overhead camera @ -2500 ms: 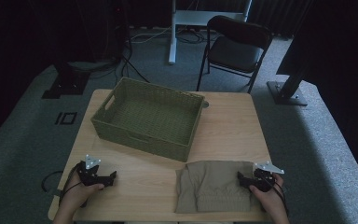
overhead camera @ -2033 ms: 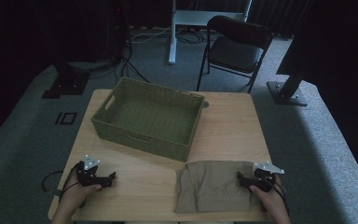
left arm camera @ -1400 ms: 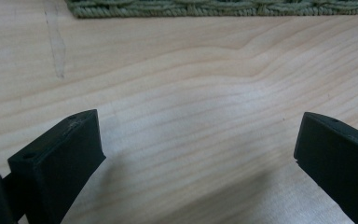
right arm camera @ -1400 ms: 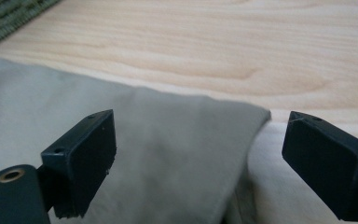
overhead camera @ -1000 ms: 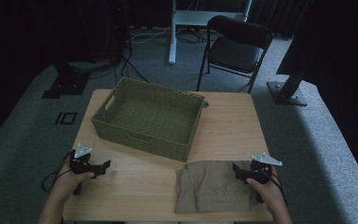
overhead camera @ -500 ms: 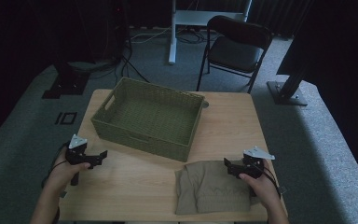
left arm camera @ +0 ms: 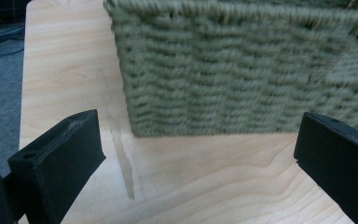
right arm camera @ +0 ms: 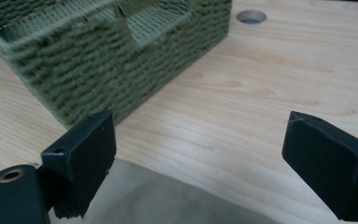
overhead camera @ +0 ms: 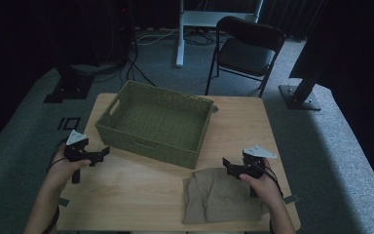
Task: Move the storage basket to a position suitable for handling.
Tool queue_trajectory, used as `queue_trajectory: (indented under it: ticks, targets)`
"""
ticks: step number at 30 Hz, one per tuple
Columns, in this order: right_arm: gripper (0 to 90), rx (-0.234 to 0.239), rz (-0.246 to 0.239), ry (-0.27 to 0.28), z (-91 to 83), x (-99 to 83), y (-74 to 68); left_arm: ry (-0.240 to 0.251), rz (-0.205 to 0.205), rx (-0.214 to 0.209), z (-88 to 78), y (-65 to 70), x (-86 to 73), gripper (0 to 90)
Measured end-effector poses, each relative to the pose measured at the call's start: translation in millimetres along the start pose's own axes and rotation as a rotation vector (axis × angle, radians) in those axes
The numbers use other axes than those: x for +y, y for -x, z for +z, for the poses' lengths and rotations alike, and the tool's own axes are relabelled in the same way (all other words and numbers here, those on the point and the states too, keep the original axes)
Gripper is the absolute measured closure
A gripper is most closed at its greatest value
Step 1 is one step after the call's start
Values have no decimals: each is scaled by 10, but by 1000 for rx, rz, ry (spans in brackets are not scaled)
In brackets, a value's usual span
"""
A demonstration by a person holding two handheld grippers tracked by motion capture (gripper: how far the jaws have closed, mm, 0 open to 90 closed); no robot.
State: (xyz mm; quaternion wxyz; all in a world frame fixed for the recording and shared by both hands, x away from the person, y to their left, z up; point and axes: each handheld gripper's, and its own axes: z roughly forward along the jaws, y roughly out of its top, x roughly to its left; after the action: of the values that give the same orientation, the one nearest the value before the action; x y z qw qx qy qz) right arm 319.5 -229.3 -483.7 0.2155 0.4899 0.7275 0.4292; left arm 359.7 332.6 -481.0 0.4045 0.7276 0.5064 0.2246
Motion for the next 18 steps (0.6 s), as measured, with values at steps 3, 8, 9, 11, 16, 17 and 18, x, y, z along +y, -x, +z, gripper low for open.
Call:
queue_trajectory:
  ticks: [3, 8, 9, 11, 16, 17, 18]
  targets:
    - [93, 14, -2, 11, 11, 63, -43, 14, -4, -2, -15, -28, 83, 17]
    - [94, 26, -7, 23, 28, 150, -91, 37, -10, -13, -33, -80, 214, 17]
    - [93, 30, -7, 27, 32, 166, -102, 37, -11, -9, -33, -92, 236, 17]
    - [94, 34, -14, 33, 39, 196, -124, 36, -1, -9, -26, -109, 283, 17]
    - [94, 51, -12, 43, 63, 271, -180, 74, -4, -23, -19, -130, 470, 17]
    - [94, 54, -12, 46, 72, 287, -198, 79, -4, -27, -12, -137, 499, 17]
    - [94, 56, -15, 48, 81, 300, -210, 81, 1, -31, 0, -145, 545, 17]
